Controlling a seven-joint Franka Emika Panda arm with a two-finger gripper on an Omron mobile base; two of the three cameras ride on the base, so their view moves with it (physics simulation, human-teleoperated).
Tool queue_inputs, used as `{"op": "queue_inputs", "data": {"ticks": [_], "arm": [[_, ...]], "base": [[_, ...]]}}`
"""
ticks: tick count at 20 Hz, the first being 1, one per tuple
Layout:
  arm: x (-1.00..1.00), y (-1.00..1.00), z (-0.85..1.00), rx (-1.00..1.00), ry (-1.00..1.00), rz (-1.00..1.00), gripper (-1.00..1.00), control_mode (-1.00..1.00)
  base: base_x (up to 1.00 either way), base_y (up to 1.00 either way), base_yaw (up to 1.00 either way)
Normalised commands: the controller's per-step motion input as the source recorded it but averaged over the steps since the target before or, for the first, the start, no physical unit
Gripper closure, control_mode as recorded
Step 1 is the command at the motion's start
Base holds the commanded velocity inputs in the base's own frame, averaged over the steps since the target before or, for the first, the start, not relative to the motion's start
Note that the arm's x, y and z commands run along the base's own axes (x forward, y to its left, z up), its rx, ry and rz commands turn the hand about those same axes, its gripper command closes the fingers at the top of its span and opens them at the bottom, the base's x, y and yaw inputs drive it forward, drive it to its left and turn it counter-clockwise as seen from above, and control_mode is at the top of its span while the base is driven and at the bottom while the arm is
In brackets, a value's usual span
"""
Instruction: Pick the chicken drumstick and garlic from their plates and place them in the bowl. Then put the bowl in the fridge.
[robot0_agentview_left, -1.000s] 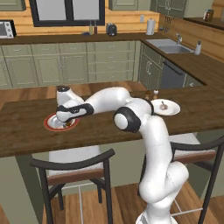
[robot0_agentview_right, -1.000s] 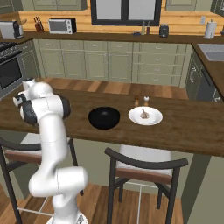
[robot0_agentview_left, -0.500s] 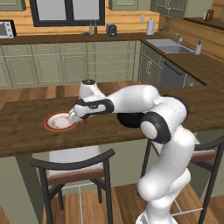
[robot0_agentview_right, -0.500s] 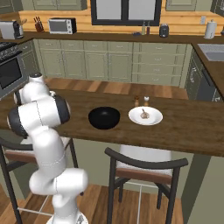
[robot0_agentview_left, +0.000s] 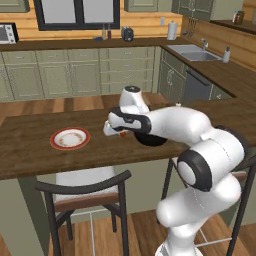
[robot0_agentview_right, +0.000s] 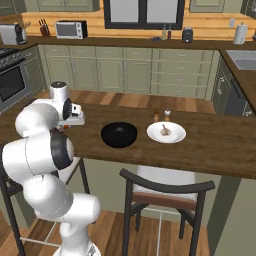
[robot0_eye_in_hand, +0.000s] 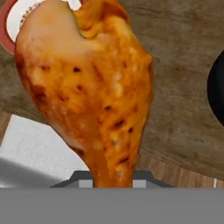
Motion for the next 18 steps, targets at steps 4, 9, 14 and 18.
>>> {"op": "queue_inputs", "data": {"ticks": [4,9,14,18], "arm": [[-0.06,-0.93,0.0,-0.01,0.0,-0.17,1.0,-1.0],[-0.01,-0.92,0.0,0.0,0.0,-0.19,1.0,-1.0],[0.02,-0.72,0.0,0.0,0.0,-0.14,1.0,-1.0],[0.1,-0.66,0.0,-0.01,0.0,-0.09,1.0,-1.0]], "base": [[0.0,0.0,0.0],[0.0,0.0,0.0],[0.0,0.0,0.0],[0.0,0.0,0.0]]}}
